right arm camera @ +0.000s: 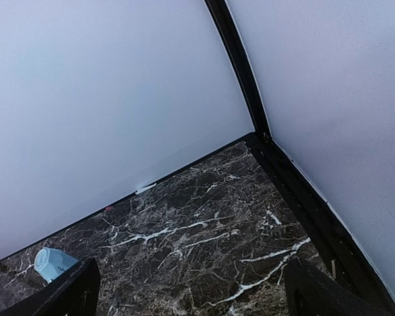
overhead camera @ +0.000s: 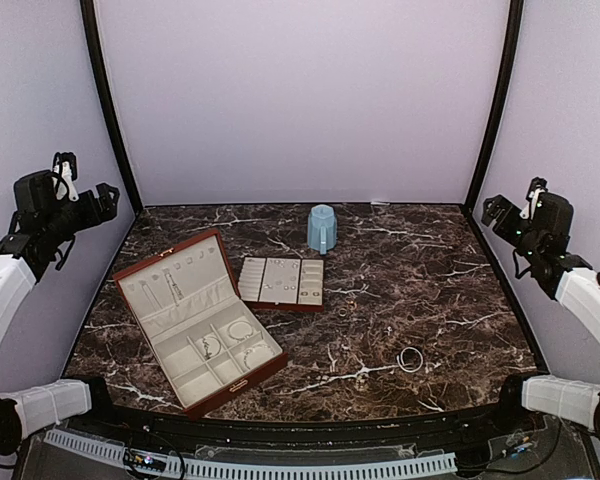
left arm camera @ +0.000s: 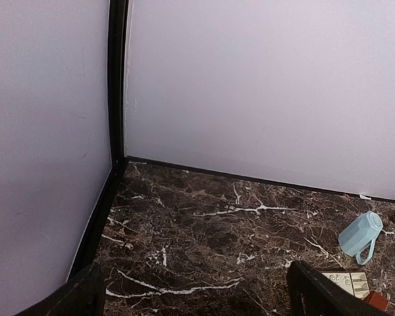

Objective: Organize the mixed jewelry
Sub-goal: Pick up the bangle from the center of the board.

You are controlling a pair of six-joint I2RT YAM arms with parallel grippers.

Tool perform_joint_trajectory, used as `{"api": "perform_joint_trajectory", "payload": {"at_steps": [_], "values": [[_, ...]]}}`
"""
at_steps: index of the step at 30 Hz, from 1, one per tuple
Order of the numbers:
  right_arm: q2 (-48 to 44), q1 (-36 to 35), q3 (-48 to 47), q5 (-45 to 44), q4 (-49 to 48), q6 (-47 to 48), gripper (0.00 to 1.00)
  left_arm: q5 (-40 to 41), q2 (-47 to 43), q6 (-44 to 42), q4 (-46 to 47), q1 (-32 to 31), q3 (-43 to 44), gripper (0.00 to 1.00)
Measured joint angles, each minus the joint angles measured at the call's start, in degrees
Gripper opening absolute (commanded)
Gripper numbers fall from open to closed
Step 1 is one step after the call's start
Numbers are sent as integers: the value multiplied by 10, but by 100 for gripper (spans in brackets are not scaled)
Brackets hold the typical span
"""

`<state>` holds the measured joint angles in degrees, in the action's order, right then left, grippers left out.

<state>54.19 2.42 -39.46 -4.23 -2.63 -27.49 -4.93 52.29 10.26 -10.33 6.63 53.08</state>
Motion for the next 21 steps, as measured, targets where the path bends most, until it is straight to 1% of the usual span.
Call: {"api": "perform_joint_trajectory", "payload": {"at_steps": [8,21], "values": [[0,0,0,24,0,13,98,-1,5,0,1,0,0,99],[0,0,0,78,-3,19,99,26,1,12,6,0,-10,99]]}}
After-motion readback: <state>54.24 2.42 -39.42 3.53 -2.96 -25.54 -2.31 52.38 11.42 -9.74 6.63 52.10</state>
